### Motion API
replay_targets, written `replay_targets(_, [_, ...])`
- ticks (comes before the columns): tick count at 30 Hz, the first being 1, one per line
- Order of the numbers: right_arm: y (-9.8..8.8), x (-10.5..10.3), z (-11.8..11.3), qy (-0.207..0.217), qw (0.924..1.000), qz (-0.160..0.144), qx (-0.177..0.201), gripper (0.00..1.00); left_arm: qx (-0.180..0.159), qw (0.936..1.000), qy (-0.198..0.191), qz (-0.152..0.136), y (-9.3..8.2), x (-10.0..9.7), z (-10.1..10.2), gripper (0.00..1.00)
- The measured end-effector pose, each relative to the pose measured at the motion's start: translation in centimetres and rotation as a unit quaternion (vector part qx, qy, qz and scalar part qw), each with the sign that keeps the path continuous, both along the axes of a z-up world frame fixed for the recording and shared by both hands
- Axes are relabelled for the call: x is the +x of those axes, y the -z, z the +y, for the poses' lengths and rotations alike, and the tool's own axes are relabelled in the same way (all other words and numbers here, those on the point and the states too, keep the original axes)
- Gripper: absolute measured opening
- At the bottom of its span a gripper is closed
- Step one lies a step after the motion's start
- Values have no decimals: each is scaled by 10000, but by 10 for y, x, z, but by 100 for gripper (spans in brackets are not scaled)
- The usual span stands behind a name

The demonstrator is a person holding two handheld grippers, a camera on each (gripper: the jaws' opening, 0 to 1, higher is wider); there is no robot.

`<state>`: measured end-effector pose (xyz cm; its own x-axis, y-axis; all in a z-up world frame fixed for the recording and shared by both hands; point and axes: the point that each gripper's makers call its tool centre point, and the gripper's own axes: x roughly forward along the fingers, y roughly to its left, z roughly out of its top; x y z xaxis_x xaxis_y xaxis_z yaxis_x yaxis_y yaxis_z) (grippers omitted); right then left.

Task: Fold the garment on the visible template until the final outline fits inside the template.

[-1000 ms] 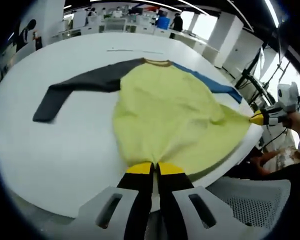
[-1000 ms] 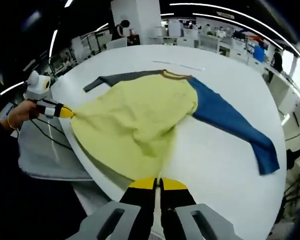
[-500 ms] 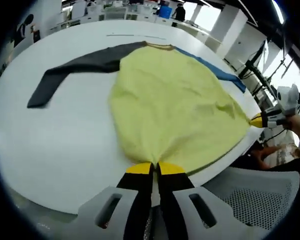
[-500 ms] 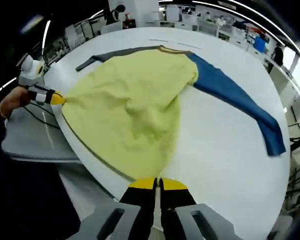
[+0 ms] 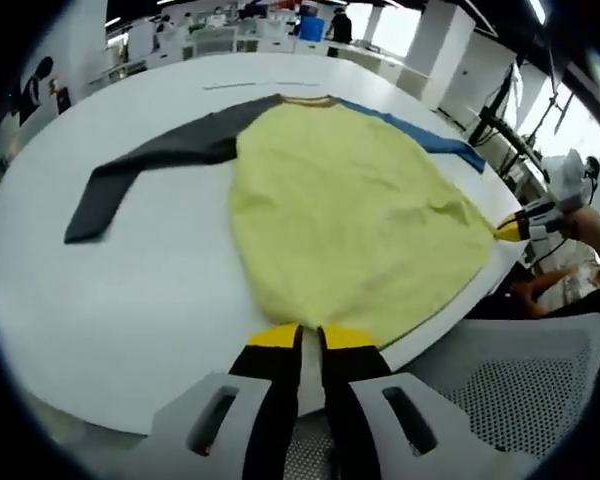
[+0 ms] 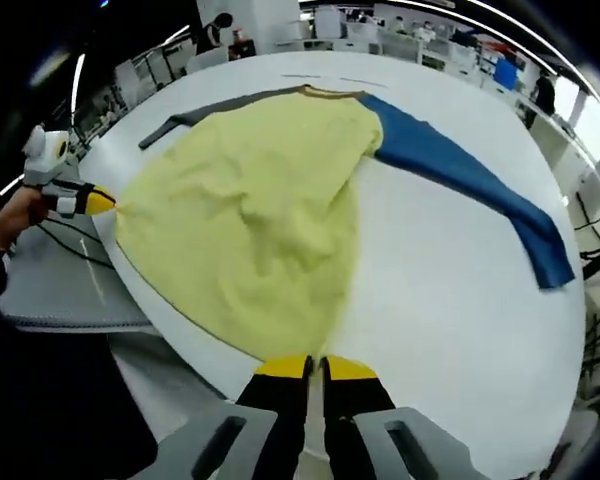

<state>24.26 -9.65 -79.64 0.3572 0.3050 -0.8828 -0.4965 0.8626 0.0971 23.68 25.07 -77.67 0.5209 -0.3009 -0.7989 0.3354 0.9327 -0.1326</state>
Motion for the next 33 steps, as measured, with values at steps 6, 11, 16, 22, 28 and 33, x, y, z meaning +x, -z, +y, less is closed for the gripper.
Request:
replay_targets(6, [-4, 7, 0, 186, 9995, -123, 213, 11, 481, 9983, 276, -162, 7, 7, 21, 18])
replay_targets(11, [-3, 7, -1, 230, 9995, -94, 192, 14, 196, 9983, 492, -237, 12, 12, 15, 23])
replay_targets(16, [-2, 7, -1, 254, 9995, -60, 182, 14, 138, 9977, 587, -297, 17, 19, 17, 27])
replay_targets(22, [-2, 8, -1, 296, 9993, -43, 205, 14, -72, 9976, 576, -387, 15, 27, 10, 26])
replay_targets(28, [-2, 8, 1, 303, 9993, -30, 233, 13, -656, 9961, 322, -488, 8, 38, -7, 24])
replay_targets(33, [-1, 7, 2, 327, 9992, -6, 244, 13, -822, 9946, 286, -570, 7, 47, -19, 22])
